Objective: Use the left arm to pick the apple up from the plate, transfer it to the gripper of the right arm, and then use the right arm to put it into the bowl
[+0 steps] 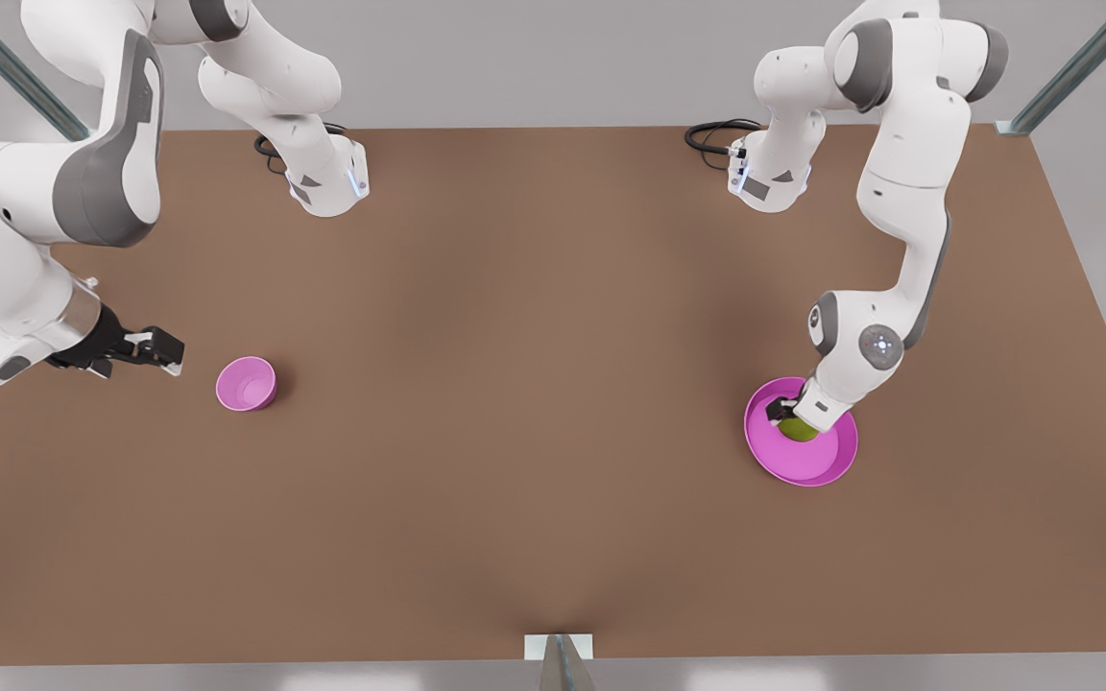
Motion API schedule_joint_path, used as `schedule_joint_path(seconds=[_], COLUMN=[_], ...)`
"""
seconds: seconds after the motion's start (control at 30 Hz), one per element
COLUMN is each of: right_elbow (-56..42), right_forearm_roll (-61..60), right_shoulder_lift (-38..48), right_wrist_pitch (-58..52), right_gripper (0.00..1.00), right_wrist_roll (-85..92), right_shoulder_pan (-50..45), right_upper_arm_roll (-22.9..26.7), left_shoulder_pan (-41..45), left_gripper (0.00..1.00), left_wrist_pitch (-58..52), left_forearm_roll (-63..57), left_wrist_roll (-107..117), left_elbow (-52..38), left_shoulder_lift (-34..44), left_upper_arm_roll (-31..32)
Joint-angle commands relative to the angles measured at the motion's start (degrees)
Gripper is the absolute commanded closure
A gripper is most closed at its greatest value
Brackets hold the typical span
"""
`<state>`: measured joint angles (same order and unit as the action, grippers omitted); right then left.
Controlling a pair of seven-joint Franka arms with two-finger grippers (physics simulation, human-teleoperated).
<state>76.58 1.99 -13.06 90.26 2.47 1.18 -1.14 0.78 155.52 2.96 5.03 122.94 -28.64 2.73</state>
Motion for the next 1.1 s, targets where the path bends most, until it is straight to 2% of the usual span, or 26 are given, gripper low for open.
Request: schedule_joint_path(seconds=[0.0, 0.03, 0.13, 0.23, 0.37, 0.47, 0.5, 0.63, 0.7, 0.77, 0.8, 0.87, 1.0, 1.07], right_elbow=[0.0, 0.0, 0.0, 0.0, 0.0, -0.1, -0.2, -0.3, -0.3, -0.3, -0.3, -0.1, 0.8, 4.2], right_forearm_roll=[-0.1, -0.1, -0.1, -0.1, -0.1, -0.1, -0.1, -0.1, -0.1, -0.8, -2.7, -4.5, -32.1, -46.5], right_shoulder_lift=[0.1, 0.1, 0.1, 0.1, 0.1, 0.1, 0.1, 0.1, 0.1, 0.1, 0.1, 0.1, -2.7, -5.0], right_wrist_pitch=[0.0, 0.0, 0.0, 0.0, 0.0, 0.0, 0.0, 0.0, 0.0, 0.1, 0.3, 0.4, 3.5, 4.1], right_gripper=[0.00, 0.00, 0.00, 0.00, 0.00, 0.00, 0.00, 0.00, 0.00, 0.00, 0.00, 0.00, 0.00, 0.00], right_wrist_roll=[0.8, 0.6, 0.8, 0.7, 0.8, 0.3, 0.2, 0.1, 0.1, -0.2, -0.9, -6.8, -7.8, -6.5], right_shoulder_pan=[0.0, 0.0, 0.0, 0.0, -0.1, -0.5, -0.6, -0.6, -0.7, -0.8, -0.7, -2.1, 0.8, 3.1], right_upper_arm_roll=[0.0, 0.0, 0.0, 0.0, 0.0, -0.1, -0.1, -0.2, -0.2, -0.3, -0.3, -0.3, -0.4, -0.4], left_shoulder_pan=[-0.1, -0.1, -0.1, -0.1, -0.1, 1.0, 1.0, 0.8, 1.3, 1.3, 1.4, 1.4, 1.4, 2.1], left_gripper=[0.04, 0.09, 0.14, 0.14, 0.15, 0.15, 0.15, 0.15, 0.13, 0.13, 0.14, 0.15, 0.15, 0.15], left_wrist_pitch=[1.4, 1.4, 1.4, 1.4, -1.0, -14.8, -21.0, -21.1, -21.1, -23.2, -24.7, -25.0, -25.5, -25.5], left_forearm_roll=[-0.2, -0.2, -0.2, -0.2, -0.2, 0.3, 5.9, 19.2, 30.2, 47.2, 51.6, 53.1, 64.1, 74.4], left_wrist_roll=[0.6, 0.6, 0.6, 0.5, -0.9, -2.4, -2.4, -6.2, -21.5, -46.8, -53.1, -64.1, -92.7, -110.1], left_elbow=[-0.1, -0.1, -0.1, -0.1, -0.9, -8.4, -13.3, -19.1, -20.5, -21.5, -21.5, -23.5, -25.9, -26.3], left_shoulder_lift=[-0.1, -0.1, -0.3, 0.2, 5.0, 8.3, 8.4, 5.7, 4.9, 3.6, 3.2, 0.5, -4.9, -6.6], left_upper_arm_roll=[0.0, 0.0, 0.0, 0.0, -0.2, 2.3, 5.3, 15.2, 18.6, 20.5, 20.5, 23.1, 27.1, 27.9])
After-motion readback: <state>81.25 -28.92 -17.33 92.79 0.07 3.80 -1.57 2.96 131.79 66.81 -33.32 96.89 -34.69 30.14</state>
